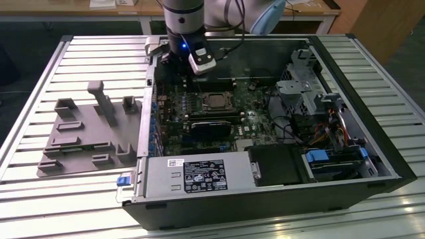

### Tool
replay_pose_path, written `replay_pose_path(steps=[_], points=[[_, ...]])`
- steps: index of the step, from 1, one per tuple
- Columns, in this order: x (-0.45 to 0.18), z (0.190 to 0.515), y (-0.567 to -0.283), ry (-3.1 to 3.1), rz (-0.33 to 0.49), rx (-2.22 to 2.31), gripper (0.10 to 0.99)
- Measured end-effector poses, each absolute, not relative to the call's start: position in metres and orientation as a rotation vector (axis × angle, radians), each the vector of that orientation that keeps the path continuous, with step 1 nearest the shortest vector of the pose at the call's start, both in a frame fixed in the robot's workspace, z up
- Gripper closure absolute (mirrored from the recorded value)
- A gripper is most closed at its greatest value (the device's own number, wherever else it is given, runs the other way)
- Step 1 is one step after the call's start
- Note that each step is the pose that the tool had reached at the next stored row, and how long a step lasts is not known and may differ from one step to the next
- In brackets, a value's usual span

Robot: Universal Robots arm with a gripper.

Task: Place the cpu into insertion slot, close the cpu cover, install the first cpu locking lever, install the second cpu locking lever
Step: 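Install the first cpu locking lever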

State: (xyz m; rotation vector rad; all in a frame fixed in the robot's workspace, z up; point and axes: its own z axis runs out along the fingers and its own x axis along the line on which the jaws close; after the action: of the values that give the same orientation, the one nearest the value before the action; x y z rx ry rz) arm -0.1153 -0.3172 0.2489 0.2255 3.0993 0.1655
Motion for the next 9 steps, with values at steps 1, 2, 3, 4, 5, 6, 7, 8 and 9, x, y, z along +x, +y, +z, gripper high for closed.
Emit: replay_pose_path(steps=[1, 2, 3, 4, 5, 6, 7, 8, 9], points=[[-0.1159, 0.2489, -0.3175, 3.098, 0.182, 0.225, 0.984], [-0.1162, 0.2489, -0.3178, 3.098, 0.201, 0.225, 0.984], [-0.1164, 0.2489, -0.3179, 3.097, 0.222, 0.225, 0.984], [-0.1165, 0.2489, -0.3182, 3.095, 0.245, 0.224, 0.984], [-0.1165, 0.2489, -0.3184, 3.094, 0.268, 0.223, 0.984], [-0.1166, 0.2489, -0.3186, 3.093, 0.291, 0.222, 0.984], [-0.1166, 0.2489, -0.3188, 3.091, 0.314, 0.221, 0.984], [-0.1166, 0.2489, -0.319, 3.089, 0.336, 0.22, 0.984], [-0.1166, 0.2489, -0.3193, 3.087, 0.357, 0.219, 0.984]])
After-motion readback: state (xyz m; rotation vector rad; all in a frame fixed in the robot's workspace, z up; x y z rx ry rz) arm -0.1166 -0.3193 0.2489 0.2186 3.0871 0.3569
